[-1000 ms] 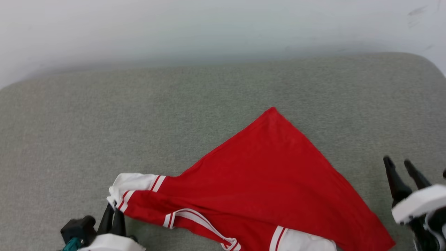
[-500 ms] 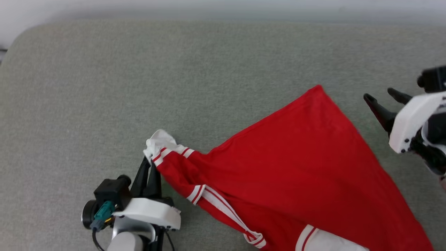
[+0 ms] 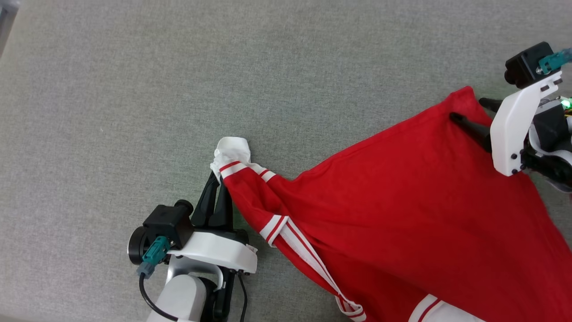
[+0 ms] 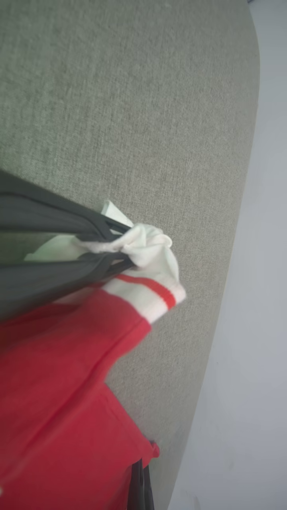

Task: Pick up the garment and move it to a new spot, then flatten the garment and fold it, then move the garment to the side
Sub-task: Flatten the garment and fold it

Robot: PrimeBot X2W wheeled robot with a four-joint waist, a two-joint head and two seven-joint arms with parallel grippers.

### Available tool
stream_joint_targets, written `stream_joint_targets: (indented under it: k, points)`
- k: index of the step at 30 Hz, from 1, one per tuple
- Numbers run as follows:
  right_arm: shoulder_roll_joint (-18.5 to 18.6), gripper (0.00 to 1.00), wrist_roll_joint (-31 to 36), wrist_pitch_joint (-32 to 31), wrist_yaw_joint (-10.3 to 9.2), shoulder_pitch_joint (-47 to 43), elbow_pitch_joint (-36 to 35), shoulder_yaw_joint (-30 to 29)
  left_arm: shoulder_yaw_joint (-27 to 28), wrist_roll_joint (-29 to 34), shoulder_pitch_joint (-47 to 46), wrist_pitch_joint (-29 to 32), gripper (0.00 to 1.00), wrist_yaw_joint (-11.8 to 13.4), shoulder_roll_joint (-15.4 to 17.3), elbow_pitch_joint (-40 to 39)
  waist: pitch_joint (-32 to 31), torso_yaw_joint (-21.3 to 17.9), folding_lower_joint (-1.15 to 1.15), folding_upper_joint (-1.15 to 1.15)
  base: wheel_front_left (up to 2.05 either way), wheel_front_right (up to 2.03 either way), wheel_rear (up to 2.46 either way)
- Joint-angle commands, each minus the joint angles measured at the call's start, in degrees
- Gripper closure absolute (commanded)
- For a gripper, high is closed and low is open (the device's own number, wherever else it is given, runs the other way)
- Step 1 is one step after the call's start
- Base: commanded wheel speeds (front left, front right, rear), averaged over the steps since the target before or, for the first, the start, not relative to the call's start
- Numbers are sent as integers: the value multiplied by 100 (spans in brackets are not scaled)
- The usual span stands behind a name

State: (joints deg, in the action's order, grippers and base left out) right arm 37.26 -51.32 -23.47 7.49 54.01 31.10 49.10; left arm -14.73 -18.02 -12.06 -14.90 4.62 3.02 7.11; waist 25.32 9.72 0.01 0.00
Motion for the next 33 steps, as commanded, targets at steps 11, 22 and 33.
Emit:
stream_joint_targets:
  k: [11,22,33]
  points:
    - [14,100,-1195,-735,7,-63,355,1193,-72,-240,5,-36,100,119,-13,-98,84,74,-1,0,0,0,0]
    - [-2,100,-1343,1052,-3,476,613,1110,409,-80,-58,-30,100,-3,152,174,-581,-487,-1,0,0,0,0]
    - [-646,100,-1249,2215,-3,533,1575,885,728,-189,-1236,544,100,-192,774,692,-1055,-1425,-1,0,0,0,0]
